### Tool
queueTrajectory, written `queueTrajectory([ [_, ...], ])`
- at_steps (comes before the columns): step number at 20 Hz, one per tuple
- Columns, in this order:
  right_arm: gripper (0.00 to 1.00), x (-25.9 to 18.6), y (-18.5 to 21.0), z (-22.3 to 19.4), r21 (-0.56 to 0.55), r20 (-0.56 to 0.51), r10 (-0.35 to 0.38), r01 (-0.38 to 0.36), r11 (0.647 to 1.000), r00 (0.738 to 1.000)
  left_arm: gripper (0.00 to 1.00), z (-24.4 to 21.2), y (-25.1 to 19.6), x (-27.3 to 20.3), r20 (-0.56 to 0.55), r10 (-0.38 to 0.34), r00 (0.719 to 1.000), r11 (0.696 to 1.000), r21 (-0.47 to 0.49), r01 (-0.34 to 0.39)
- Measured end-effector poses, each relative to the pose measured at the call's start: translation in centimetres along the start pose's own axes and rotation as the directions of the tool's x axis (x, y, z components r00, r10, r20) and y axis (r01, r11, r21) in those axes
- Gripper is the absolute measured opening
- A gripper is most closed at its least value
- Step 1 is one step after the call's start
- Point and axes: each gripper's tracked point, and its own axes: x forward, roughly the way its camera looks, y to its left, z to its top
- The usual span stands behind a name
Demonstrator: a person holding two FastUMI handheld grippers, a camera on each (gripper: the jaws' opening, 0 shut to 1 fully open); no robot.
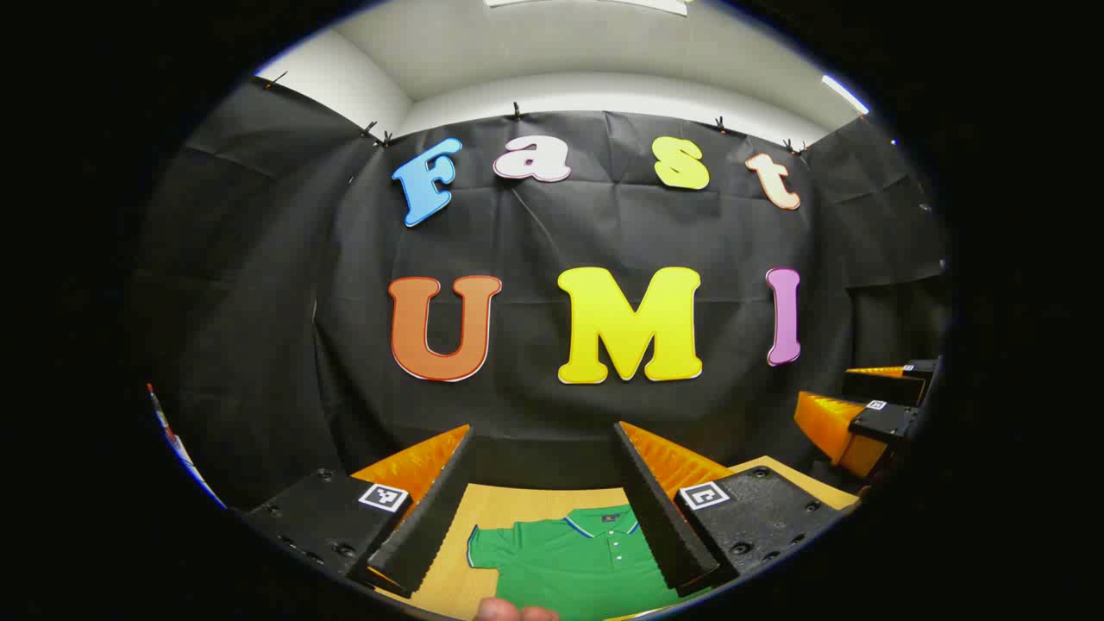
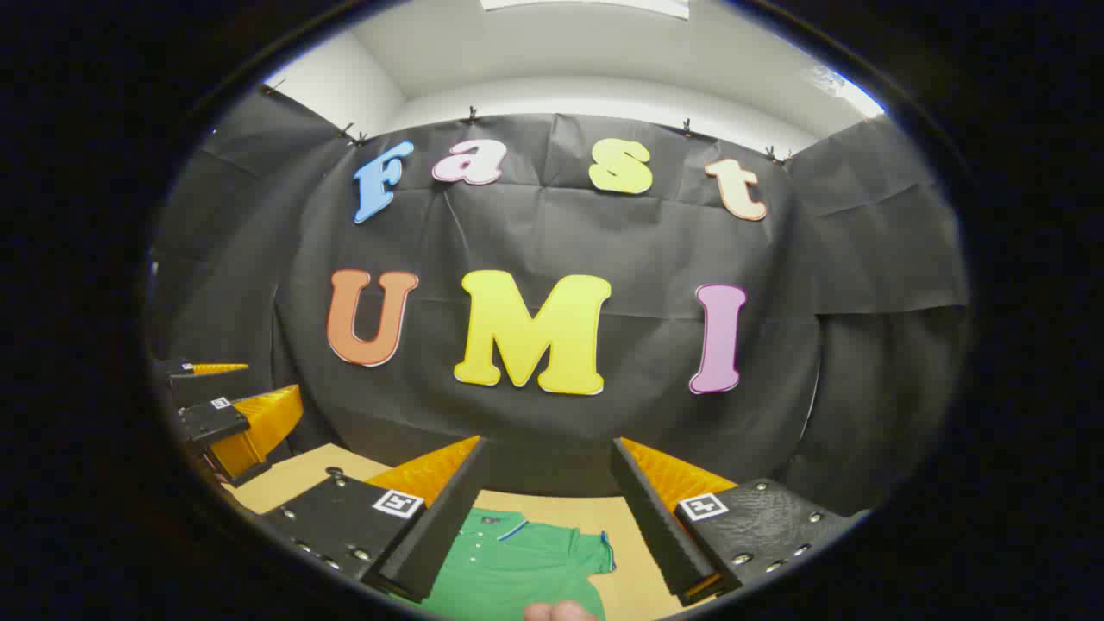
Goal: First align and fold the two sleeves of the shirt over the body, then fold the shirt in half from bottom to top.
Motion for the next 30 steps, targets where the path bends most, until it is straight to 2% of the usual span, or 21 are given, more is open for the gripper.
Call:
queueTrajectory([
  [14,0.93,1.1,-1.2,-1.2,0.002,-0.028,-0.019,0.019,1.000,0.999,0.98,-0.8,-0.4,1.5,-0.020,-0.010,1.000,1.000,0.010,0.010],
  [30,0.93,2.8,-4.2,-4.6,0.010,-0.123,-0.045,0.046,0.999,0.991,0.98,-2.9,-1.3,2.5,-0.065,-0.012,0.998,1.000,0.014,0.013],
])
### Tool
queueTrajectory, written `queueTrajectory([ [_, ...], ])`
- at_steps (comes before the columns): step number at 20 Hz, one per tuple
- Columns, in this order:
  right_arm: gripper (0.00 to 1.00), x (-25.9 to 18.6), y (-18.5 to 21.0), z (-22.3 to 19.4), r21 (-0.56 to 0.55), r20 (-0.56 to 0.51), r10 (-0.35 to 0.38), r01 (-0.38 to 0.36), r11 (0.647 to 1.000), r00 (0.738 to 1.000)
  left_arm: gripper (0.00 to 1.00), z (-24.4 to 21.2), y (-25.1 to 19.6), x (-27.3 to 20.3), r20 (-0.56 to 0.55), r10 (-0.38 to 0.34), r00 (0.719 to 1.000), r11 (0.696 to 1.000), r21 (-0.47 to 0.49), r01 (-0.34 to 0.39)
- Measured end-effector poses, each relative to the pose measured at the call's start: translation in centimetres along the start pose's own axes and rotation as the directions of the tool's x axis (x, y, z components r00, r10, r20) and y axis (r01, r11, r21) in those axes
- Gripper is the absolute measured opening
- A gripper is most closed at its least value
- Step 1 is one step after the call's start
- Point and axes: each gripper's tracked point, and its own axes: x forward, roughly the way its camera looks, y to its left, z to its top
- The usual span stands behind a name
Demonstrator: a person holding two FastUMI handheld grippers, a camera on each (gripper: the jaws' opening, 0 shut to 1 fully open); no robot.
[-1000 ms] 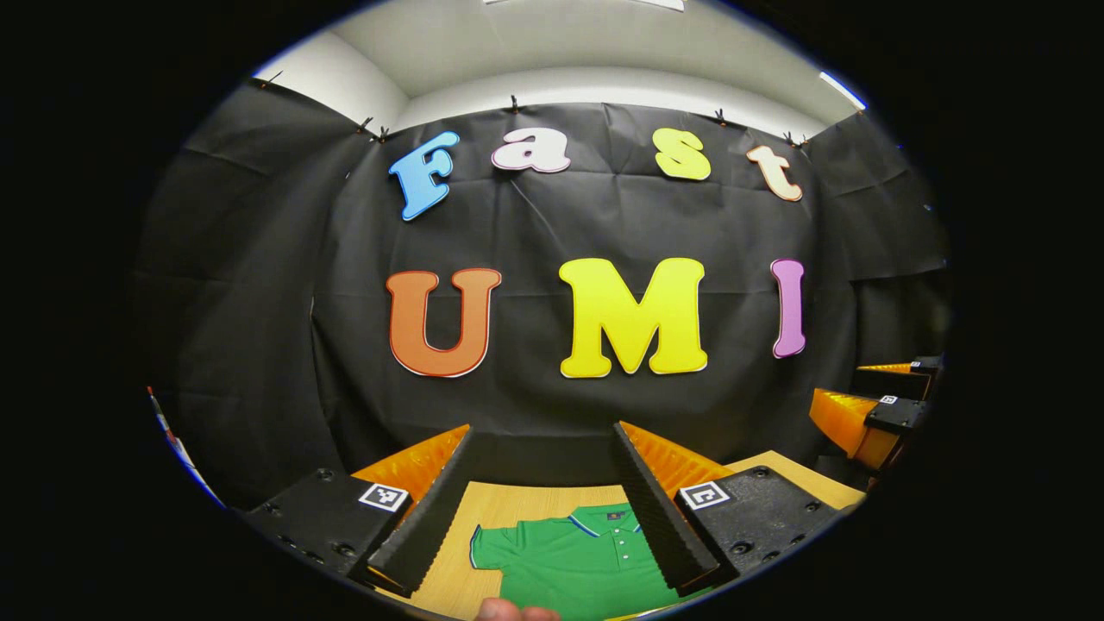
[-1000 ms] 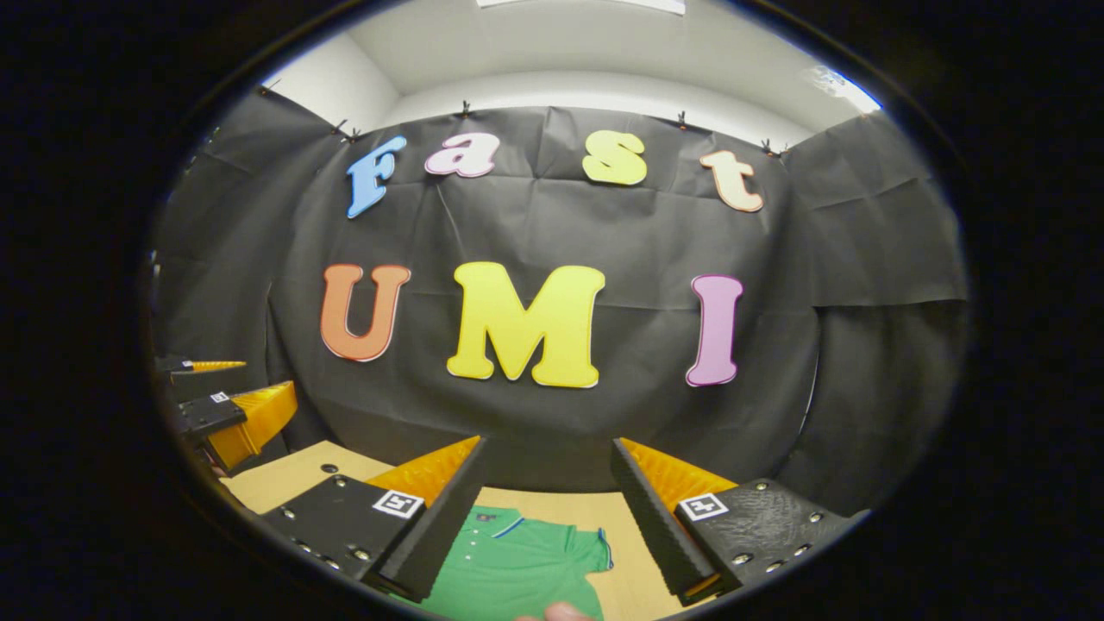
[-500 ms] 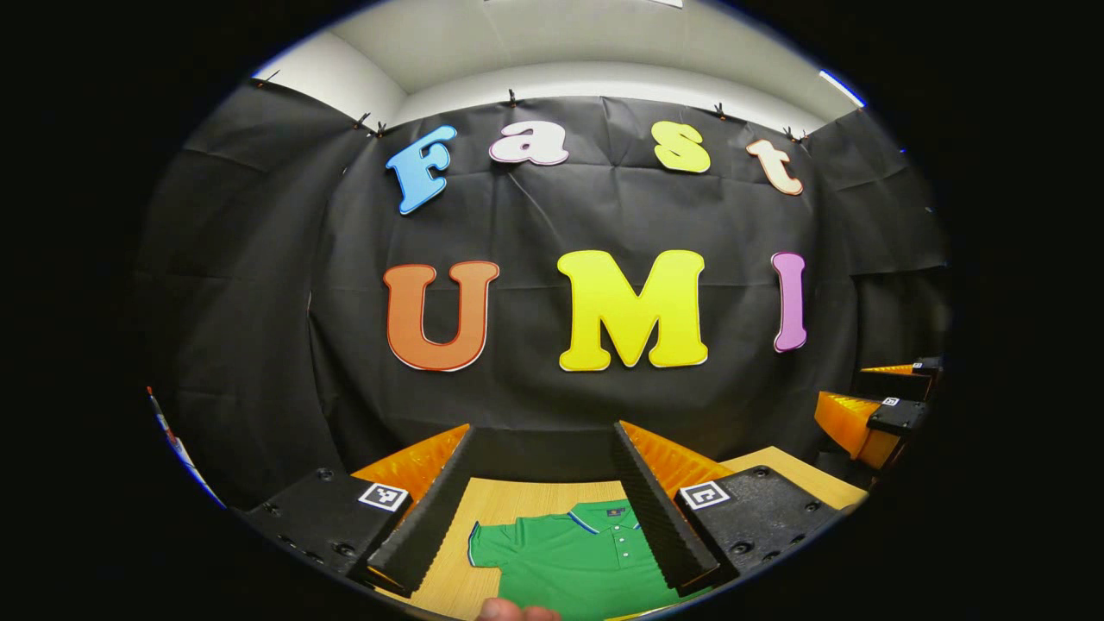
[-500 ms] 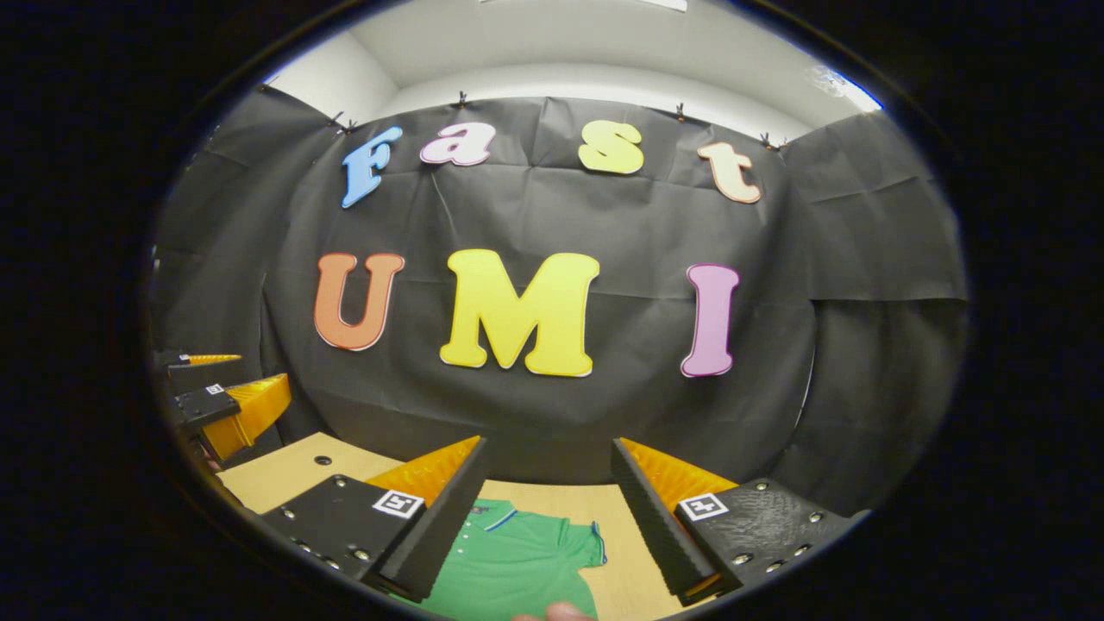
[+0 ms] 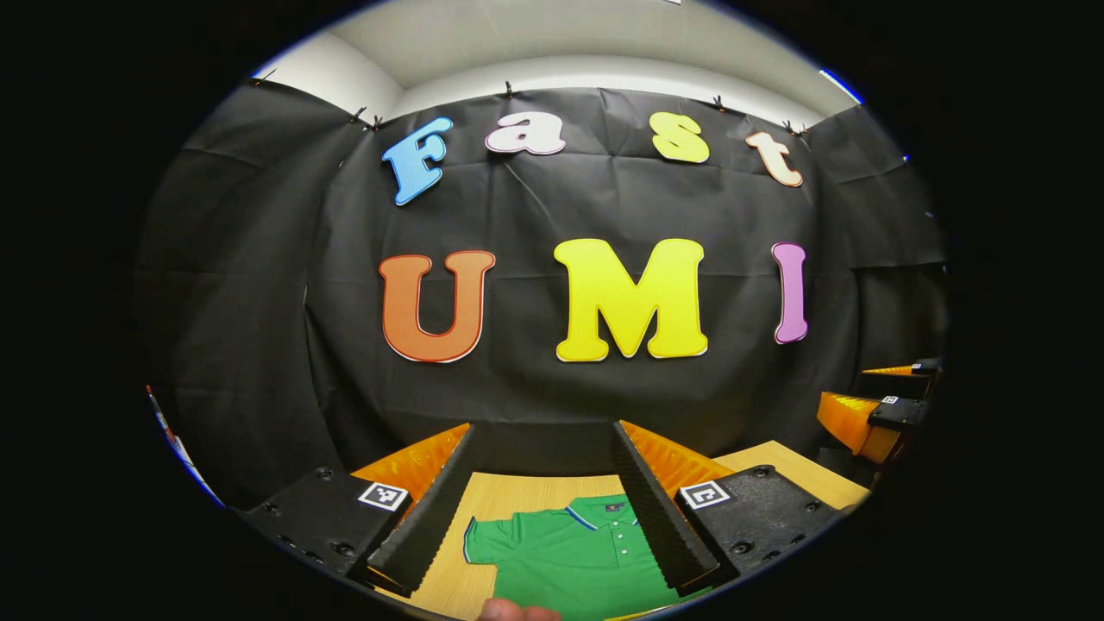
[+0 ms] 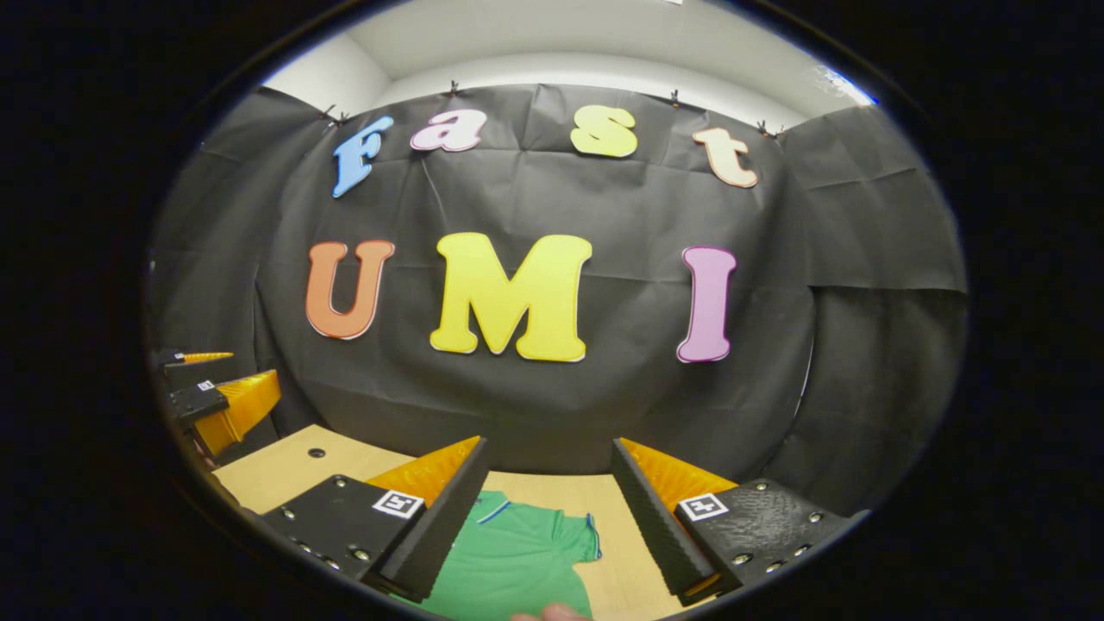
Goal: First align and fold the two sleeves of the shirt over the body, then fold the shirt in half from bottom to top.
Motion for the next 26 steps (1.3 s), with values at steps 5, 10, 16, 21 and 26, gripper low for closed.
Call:
queueTrajectory([
  [5,0.92,2.5,-1.9,-3.2,0.014,-0.094,0.006,-0.005,1.000,0.996,0.99,-1.3,-0.9,0.6,-0.028,-0.007,1.000,1.000,-0.010,0.007],
  [10,0.92,5.5,-4.1,-8.4,0.044,-0.228,0.034,-0.025,0.999,0.973,0.98,-3.3,-2.2,1.0,-0.076,-0.023,0.997,1.000,0.002,0.023],
  [16,0.92,10.7,-7.4,-14.2,0.035,-0.323,0.038,-0.028,0.999,0.945,0.99,-6.2,-2.6,0.5,-0.151,0.008,0.988,1.000,0.028,-0.004],
  [21,0.92,15.8,-8.0,-19.4,0.026,-0.386,0.070,-0.065,0.998,0.920,0.99,-7.8,-2.4,0.5,-0.197,0.053,0.979,0.998,0.037,-0.047],
  [26,0.92,19.9,-7.9,-24.8,-0.012,-0.451,0.086,-0.103,0.995,0.888,0.99,-8.6,-2.9,0.0,-0.225,0.067,0.972,0.997,0.063,-0.054],
])
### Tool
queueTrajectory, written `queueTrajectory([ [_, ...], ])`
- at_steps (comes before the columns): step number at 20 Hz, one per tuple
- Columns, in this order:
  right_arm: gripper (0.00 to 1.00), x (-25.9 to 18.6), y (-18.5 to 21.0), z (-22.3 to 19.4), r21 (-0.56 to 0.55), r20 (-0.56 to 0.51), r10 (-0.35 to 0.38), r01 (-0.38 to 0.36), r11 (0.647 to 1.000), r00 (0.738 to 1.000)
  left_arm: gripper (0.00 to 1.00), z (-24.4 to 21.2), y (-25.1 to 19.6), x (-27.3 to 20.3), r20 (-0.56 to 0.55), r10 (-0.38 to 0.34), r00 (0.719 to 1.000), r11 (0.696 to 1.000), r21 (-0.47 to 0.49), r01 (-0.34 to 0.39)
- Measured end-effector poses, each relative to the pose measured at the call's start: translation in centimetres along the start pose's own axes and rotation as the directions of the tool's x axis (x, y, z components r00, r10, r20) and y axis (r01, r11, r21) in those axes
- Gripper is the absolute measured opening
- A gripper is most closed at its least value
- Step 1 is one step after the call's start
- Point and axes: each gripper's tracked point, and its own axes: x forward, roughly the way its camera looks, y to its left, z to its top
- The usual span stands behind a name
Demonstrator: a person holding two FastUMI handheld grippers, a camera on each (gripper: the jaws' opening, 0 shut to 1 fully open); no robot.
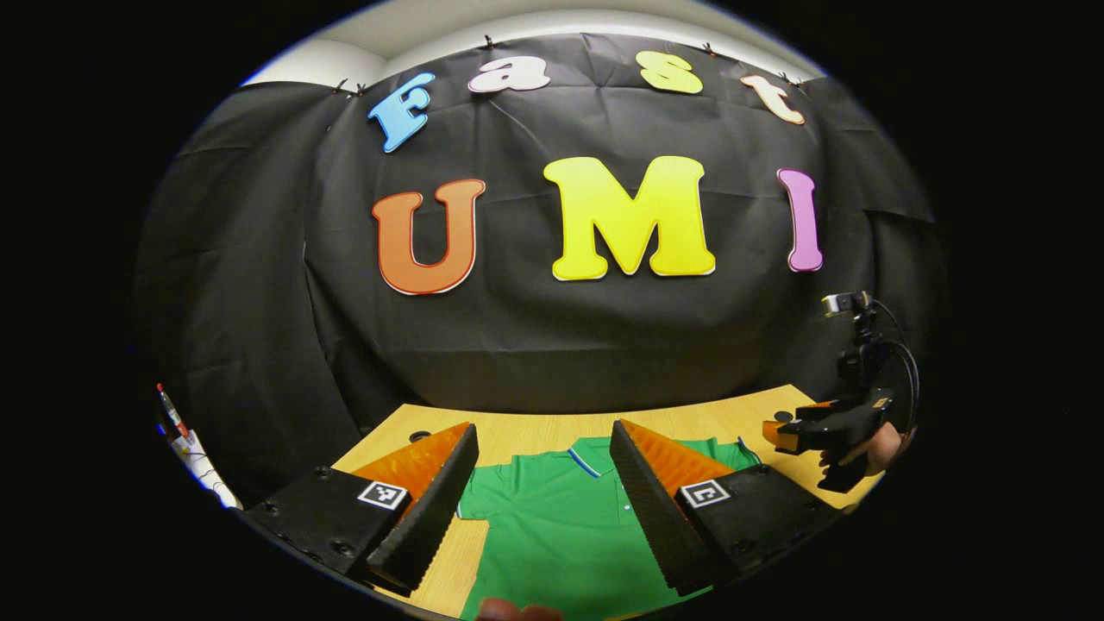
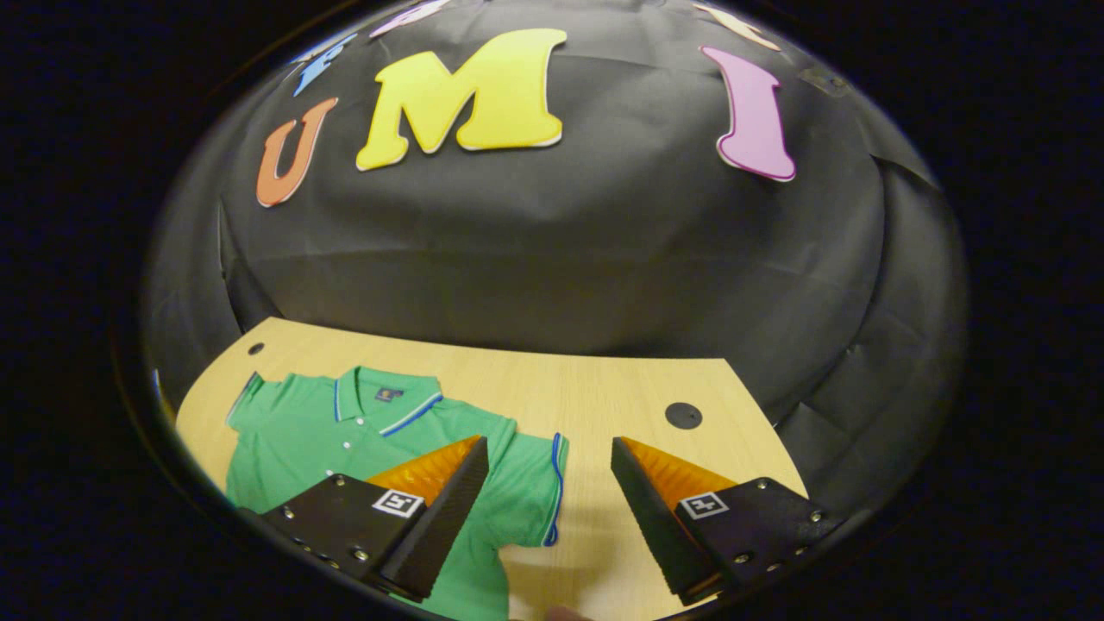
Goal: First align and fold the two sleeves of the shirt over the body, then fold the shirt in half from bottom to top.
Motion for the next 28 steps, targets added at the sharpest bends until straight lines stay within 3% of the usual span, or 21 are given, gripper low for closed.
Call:
queueTrajectory([
  [6,0.92,5.9,0.2,-4.0,0.009,-0.111,0.043,-0.042,0.999,0.993,0.99,-1.8,0.5,-1.0,-0.042,0.045,0.998,0.999,0.016,-0.044],
  [12,0.84,9.0,-0.6,-6.5,0.036,-0.188,0.022,-0.015,0.999,0.982,0.99,-3.8,0.5,-1.7,-0.096,0.059,0.994,0.998,0.015,-0.058],
  [14,0.65,9.6,-0.3,-7.2,0.037,-0.211,0.025,-0.017,0.999,0.977,0.99,-4.0,0.4,-1.8,-0.098,0.059,0.993,0.998,0.023,-0.057],
  [17,0.62,9.5,-0.2,-7.5,0.038,-0.224,0.029,-0.021,0.999,0.974,0.99,-4.5,0.5,-1.9,-0.106,0.058,0.993,0.998,0.022,-0.056],
  [18,0.46,9.7,0.0,-7.5,0.043,-0.230,0.026,-0.016,0.999,0.973,0.99,-4.5,0.6,-1.9,-0.109,0.059,0.992,0.998,0.018,-0.057],
  [19,0.45,10.2,-0.1,-7.8,0.035,-0.229,0.018,-0.010,0.999,0.973,0.99,-4.6,0.7,-1.9,-0.112,0.060,0.992,0.998,0.014,-0.059],
  [21,0.17,10.0,-0.7,-7.4,0.035,-0.226,-0.005,0.013,0.999,0.974,0.99,-4.8,0.9,-1.9,-0.116,0.063,0.991,0.998,0.011,-0.062],
  [22,0.11,9.8,-0.9,-7.3,0.043,-0.230,-0.006,0.017,0.999,0.973,1.00,-4.9,0.9,-1.9,-0.116,0.062,0.991,0.998,0.009,-0.062],
  [25,0.02,9.7,-1.7,-7.2,0.072,-0.232,-0.026,0.043,0.996,0.972,0.99,-5.2,1.1,-2.1,-0.120,0.063,0.991,0.998,0.005,-0.063],
  [28,0.01,9.3,-1.9,-6.5,0.069,-0.219,-0.022,0.038,0.997,0.976,0.99,-5.2,1.4,-2.0,-0.121,0.069,0.990,0.998,0.000,-0.070],
])
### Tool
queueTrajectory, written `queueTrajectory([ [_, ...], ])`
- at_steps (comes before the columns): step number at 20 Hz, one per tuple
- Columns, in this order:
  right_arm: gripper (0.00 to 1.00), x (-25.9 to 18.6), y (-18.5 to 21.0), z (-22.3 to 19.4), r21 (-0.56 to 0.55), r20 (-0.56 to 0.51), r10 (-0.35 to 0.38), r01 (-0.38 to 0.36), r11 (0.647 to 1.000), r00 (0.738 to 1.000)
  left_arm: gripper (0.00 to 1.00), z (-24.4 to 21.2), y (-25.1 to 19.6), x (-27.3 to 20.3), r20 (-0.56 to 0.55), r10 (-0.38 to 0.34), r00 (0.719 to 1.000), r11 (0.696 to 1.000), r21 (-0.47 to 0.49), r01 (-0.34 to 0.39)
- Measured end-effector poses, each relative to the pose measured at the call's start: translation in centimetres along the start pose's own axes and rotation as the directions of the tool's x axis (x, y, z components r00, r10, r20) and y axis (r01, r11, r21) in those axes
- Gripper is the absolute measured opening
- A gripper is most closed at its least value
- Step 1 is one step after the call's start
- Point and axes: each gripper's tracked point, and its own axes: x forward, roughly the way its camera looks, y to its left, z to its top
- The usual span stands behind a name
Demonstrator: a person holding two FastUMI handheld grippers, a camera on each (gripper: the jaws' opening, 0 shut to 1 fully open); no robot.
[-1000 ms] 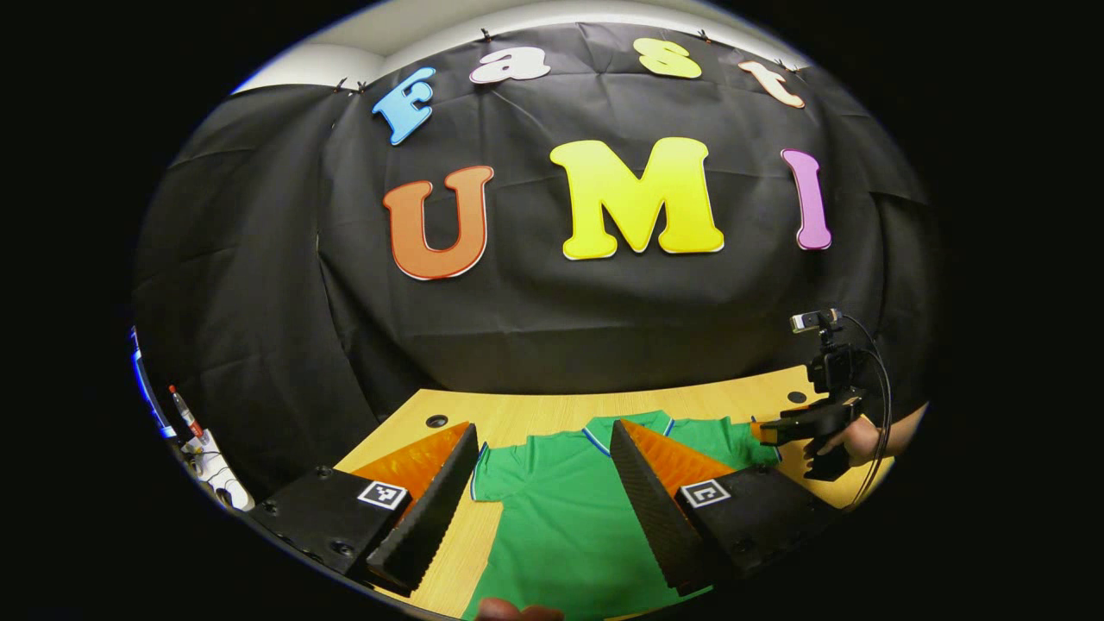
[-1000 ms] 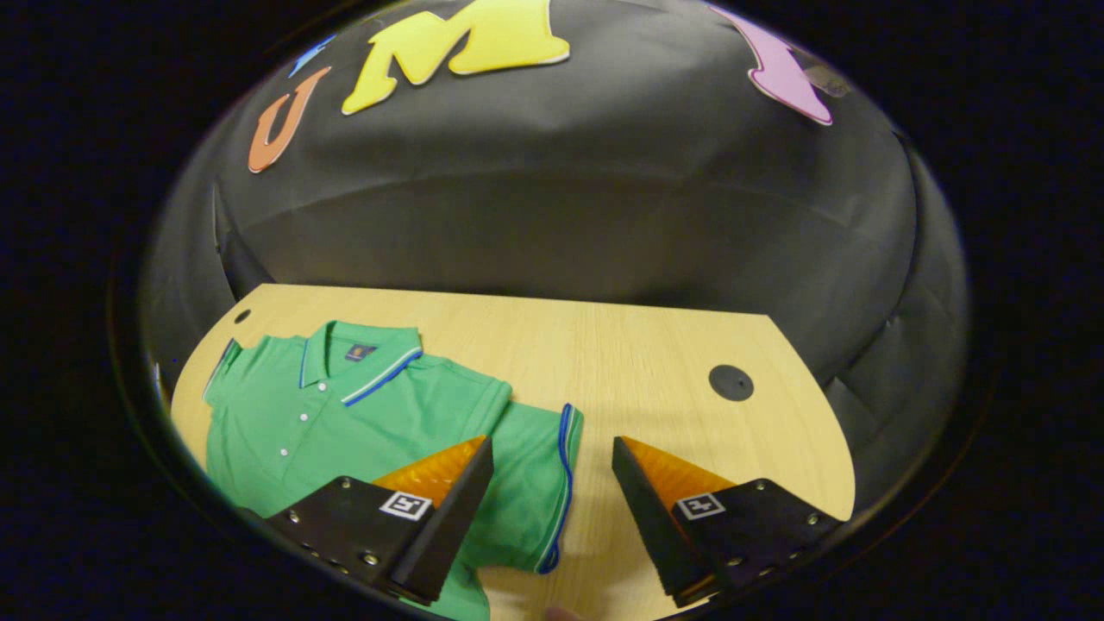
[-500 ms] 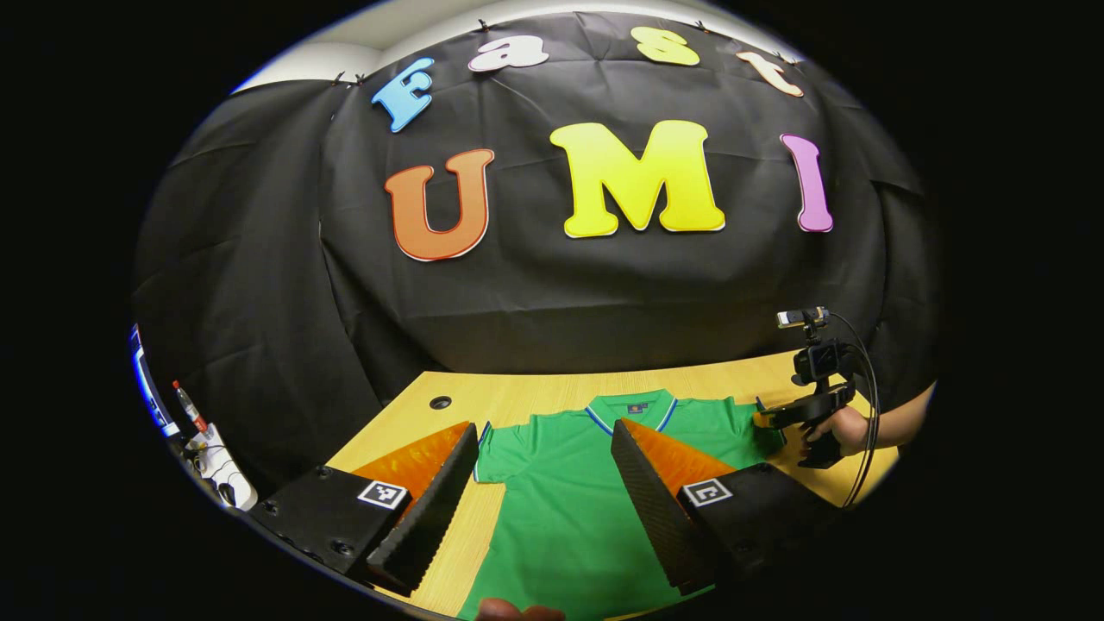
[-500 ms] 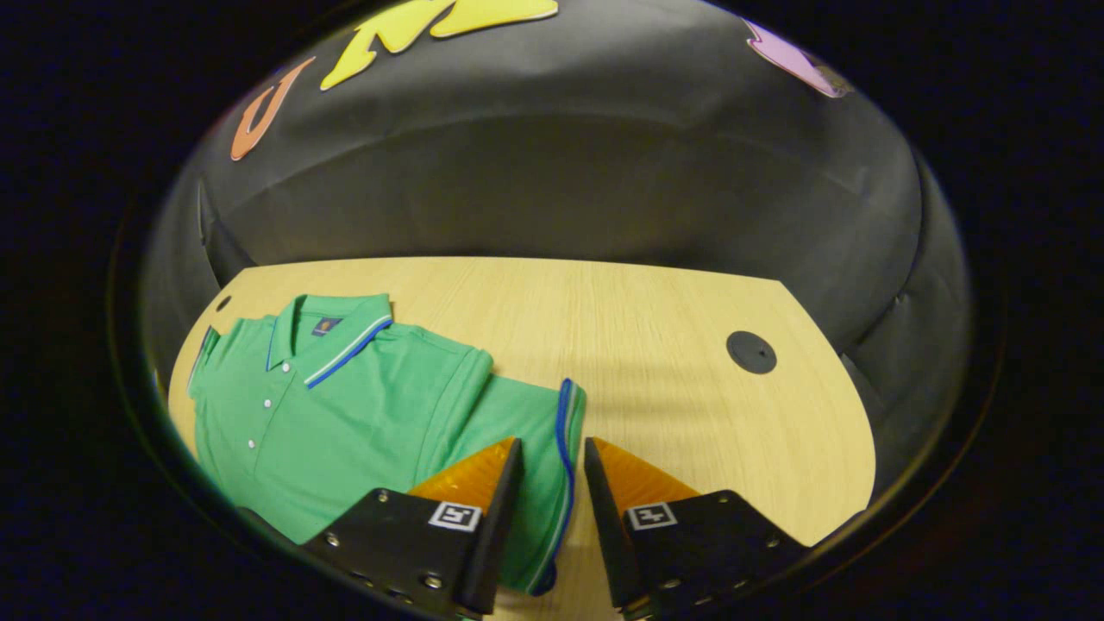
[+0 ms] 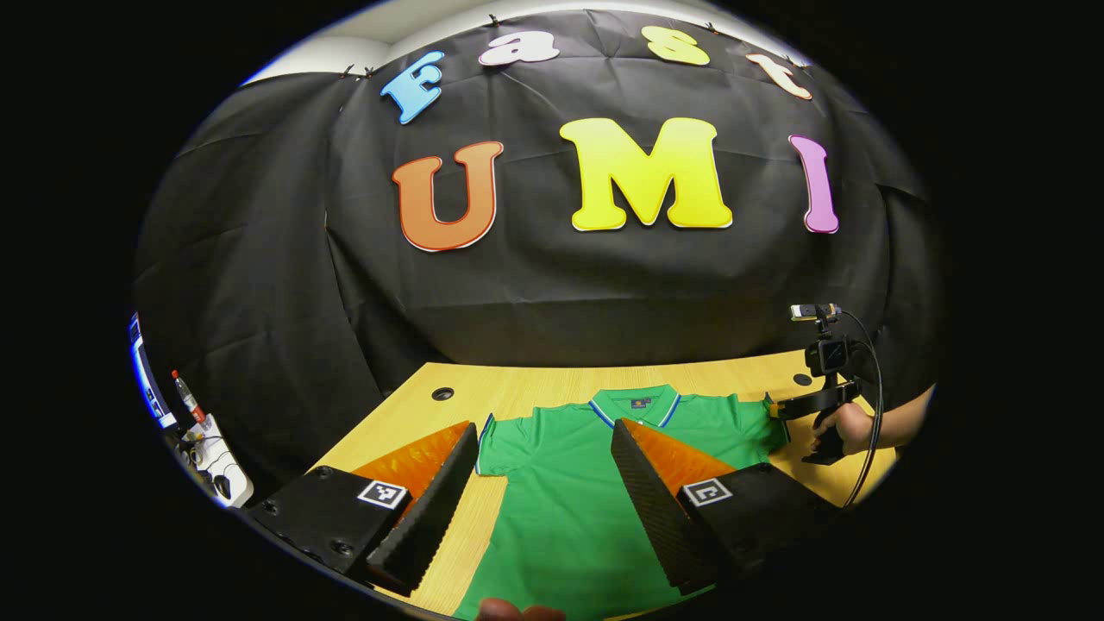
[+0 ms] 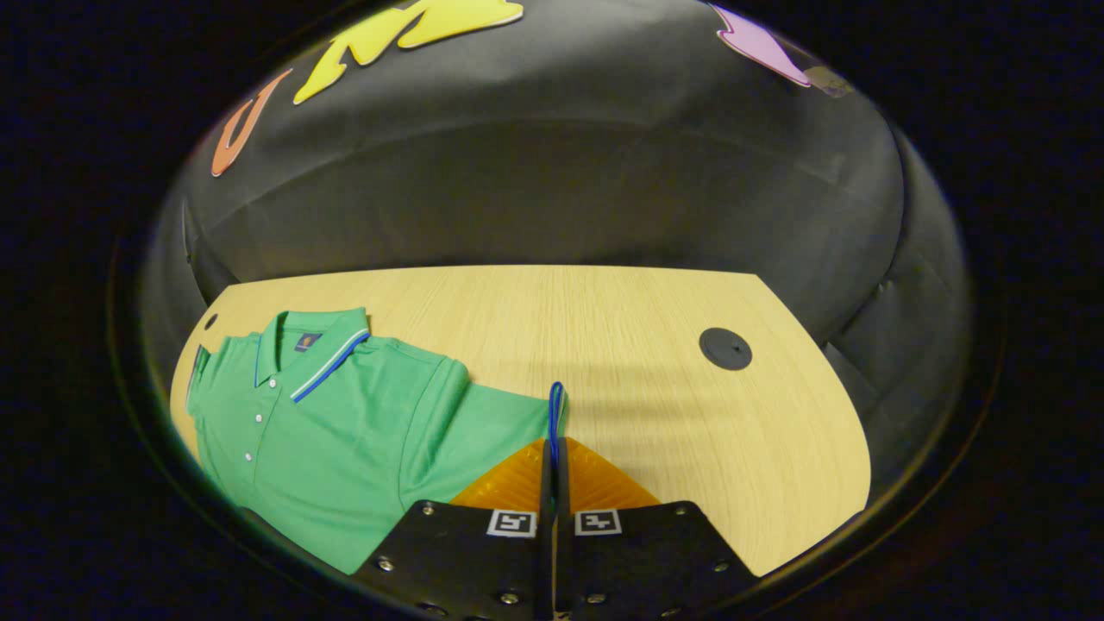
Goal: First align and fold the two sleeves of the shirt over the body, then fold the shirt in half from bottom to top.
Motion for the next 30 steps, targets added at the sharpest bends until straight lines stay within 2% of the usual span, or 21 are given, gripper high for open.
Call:
queueTrajectory([
  [9,0.02,-4.1,3.4,4.5,-0.005,0.087,0.036,-0.035,0.999,0.996,0.99,-0.2,2.0,0.0,0.005,0.026,1.000,0.999,-0.034,-0.025],
  [14,0.02,-6.3,8.4,6.2,-0.072,0.118,0.087,-0.079,0.994,0.989,0.99,-0.8,4.2,-0.1,0.003,0.054,0.999,0.996,-0.066,-0.054],
  [23,0.02,-6.6,16.6,4.8,-0.135,0.076,0.148,-0.137,0.981,0.986,1.00,-2.8,9.3,-0.7,-0.026,0.120,0.992,0.984,-0.129,-0.122],
  [30,0.02,-3.6,20.3,1.9,-0.148,0.008,0.115,-0.112,0.983,0.993,1.00,-3.9,12.8,-1.2,-0.048,0.149,0.988,0.979,-0.133,-0.154],
])
